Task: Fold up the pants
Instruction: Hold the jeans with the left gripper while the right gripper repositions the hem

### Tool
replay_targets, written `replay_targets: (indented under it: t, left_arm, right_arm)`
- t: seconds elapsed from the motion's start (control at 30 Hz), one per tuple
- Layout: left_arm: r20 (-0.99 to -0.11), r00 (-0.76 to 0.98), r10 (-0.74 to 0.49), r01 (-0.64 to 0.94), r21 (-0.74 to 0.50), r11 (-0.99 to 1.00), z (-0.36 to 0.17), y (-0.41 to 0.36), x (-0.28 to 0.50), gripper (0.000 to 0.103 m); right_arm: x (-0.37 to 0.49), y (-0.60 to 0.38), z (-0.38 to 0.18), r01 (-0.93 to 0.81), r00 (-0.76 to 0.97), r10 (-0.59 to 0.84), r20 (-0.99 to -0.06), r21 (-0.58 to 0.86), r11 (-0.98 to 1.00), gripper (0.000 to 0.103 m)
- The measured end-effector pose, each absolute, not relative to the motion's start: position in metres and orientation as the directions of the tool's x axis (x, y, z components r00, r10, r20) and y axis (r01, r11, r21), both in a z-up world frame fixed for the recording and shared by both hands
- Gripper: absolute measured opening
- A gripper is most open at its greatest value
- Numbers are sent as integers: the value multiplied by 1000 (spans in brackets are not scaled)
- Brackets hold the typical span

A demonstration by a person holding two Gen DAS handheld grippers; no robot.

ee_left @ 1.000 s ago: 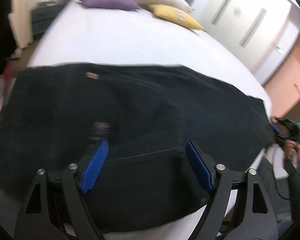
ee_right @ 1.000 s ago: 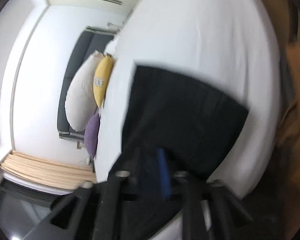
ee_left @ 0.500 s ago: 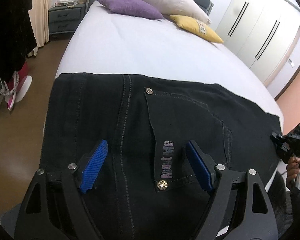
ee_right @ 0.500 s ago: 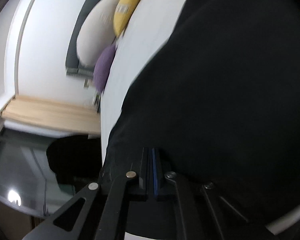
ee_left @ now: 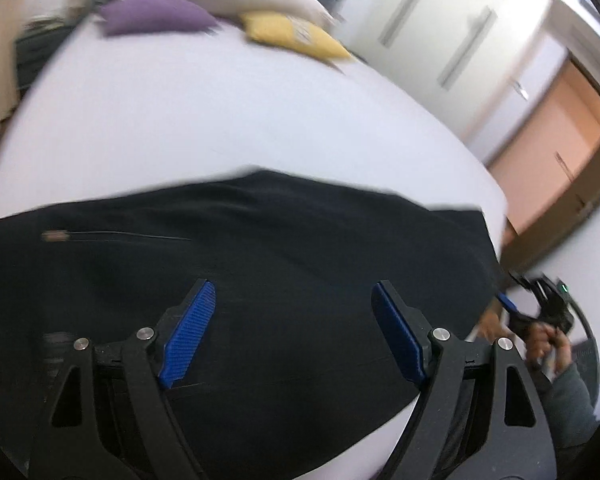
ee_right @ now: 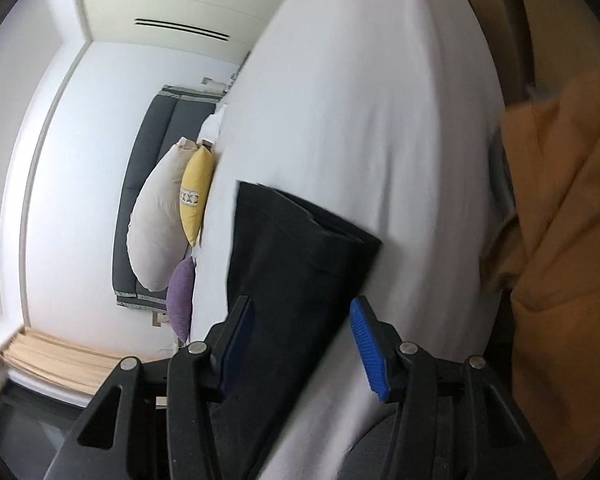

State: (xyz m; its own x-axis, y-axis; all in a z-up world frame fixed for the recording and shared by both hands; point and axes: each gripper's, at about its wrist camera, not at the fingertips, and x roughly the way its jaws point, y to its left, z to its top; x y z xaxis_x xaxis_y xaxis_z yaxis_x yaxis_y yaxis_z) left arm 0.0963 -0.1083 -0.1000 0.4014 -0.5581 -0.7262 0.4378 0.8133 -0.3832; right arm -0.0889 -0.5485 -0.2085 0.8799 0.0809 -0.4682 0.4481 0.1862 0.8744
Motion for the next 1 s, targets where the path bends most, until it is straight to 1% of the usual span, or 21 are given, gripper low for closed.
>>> replay_targets:
  t: [0.13, 0.2, 0.27, 0.37, 0.5, 0.6, 0.63, 0.77, 0.8, 0.87, 0.9, 0.93, 1.0]
  left_arm:
    - [-770, 325, -549, 494, -357, 793, -114, -160, 102, 80]
    - [-783, 297, -546, 494, -363, 790, -120, -174, 105, 80]
    - [-820, 255, -513, 474, -356, 805, -130, -187, 112, 80]
    - [-820, 228, -526, 453, -388, 802, -140, -182, 113, 80]
    - [-817, 212, -537, 443, -410, 798, -142, -170, 111, 80]
    - [-821, 208, -531, 442, -406, 800, -144, -169, 112, 80]
    - [-820, 208, -533, 439, -408, 800, -144, -168, 112, 80]
    - [-814, 200, -546, 426, -430, 796, -154, -164, 113, 80]
    - [-813, 198, -548, 423, -434, 795, -154, -162, 114, 80]
    - [-811, 196, -551, 419, -439, 795, -155, -160, 114, 80]
    - [-811, 197, -551, 419, -439, 795, -158, -157, 113, 80]
    - [-810, 199, -551, 420, -438, 795, -159, -156, 113, 80]
    - [-810, 202, -550, 422, -434, 796, -158, -155, 113, 80]
  right_arm:
    - [-72, -574, -225, 417, 899, 83, -430, 899, 132, 54]
    - [-73, -580, -233, 410, 903, 91, -419, 906, 102, 54]
    - [-75, -581, -241, 388, 913, 103, -394, 919, 75, 54]
    - [-79, -579, -245, 337, 933, 112, -342, 940, 57, 54]
    - [-86, -580, -254, 207, 973, 108, -205, 978, -4, 54]
    - [-87, -578, -265, 133, 989, 80, -128, 989, -64, 54]
    - [-88, -578, -268, 118, 991, 75, -112, 991, -67, 54]
    - [-88, -577, -272, 107, 993, 63, -102, 991, -75, 54]
    - [-82, -577, -271, 96, 994, 58, -92, 993, -71, 53]
    - [-77, -577, -267, 91, 994, 70, -88, 995, -50, 43]
    - [-75, -576, -264, 86, 993, 87, -82, 996, -37, 34]
    - [-76, -575, -262, 79, 992, 100, -76, 996, -28, 30]
    - [-70, -572, -256, 84, 990, 118, -84, 996, 1, 29]
